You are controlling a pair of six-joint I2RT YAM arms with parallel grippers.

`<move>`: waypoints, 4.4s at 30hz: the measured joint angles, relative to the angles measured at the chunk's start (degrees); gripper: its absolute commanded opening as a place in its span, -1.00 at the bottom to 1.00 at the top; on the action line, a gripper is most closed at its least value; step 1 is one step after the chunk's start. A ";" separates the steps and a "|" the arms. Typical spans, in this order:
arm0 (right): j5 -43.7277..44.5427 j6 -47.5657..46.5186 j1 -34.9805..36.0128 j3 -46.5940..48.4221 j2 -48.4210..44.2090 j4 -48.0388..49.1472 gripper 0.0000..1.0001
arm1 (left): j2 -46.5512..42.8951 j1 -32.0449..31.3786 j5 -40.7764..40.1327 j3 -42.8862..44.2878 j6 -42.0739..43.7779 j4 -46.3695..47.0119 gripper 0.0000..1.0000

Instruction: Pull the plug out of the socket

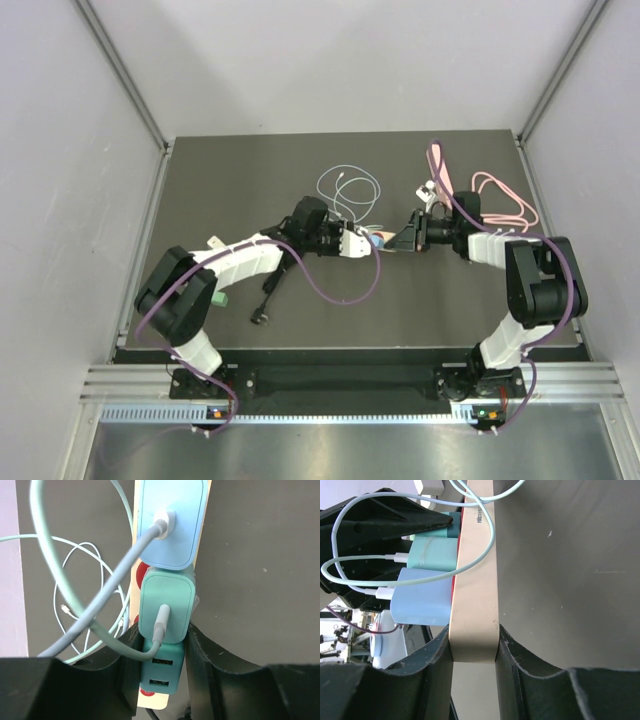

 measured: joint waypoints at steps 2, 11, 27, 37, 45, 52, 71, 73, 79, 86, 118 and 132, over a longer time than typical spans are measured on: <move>-0.09 0.42 0.00 0.00 0.11 0.11 -1.00 | 0.00 -0.09 -0.66 0.00 0.79 -0.04 -0.06; -1.18 1.92 0.02 0.00 0.37 0.57 -1.00 | 0.00 -0.33 -2.82 -1.03 2.99 -0.22 -0.03; -1.36 1.38 0.00 0.00 0.74 1.42 -0.84 | 0.00 -0.37 -4.33 -1.03 3.76 -0.94 -1.00; -2.60 1.53 -0.07 0.02 0.74 1.73 -0.02 | 0.00 -0.39 -4.26 0.46 -1.07 -3.76 -1.00; -4.50 1.64 -0.13 0.07 0.74 2.40 0.26 | 0.98 -0.39 -4.35 2.34 -7.02 -5.92 -1.00; -4.79 1.66 -0.59 0.09 0.22 2.73 0.32 | 1.01 -0.39 -4.87 2.38 -10.95 -5.73 -1.00; -4.59 1.40 -3.43 -0.22 -5.68 4.44 0.97 | 2.40 2.45 -6.45 8.07 -37.77 -4.66 -1.00; -4.57 1.33 -3.43 -0.61 -5.75 4.83 0.97 | 3.13 2.82 -6.62 9.51 -42.80 -4.44 -1.00; -2.51 1.20 -2.49 -2.49 -5.77 6.32 0.93 | 5.81 2.80 -6.19 11.37 -57.68 -0.59 -1.00; 6.99 2.97 1.33 -4.61 -5.84 7.67 0.92 | 9.99 2.64 -6.78 12.87 -75.97 6.25 -1.00; 25.97 1.84 3.91 1.36 -6.40 -5.09 -1.00 | 15.41 -8.92 -30.53 16.48 -105.96 16.09 -1.00; 17.73 -0.72 0.52 1.88 -6.58 -7.91 -1.00 | 11.52 -9.09 -29.66 13.73 -111.34 13.38 -1.00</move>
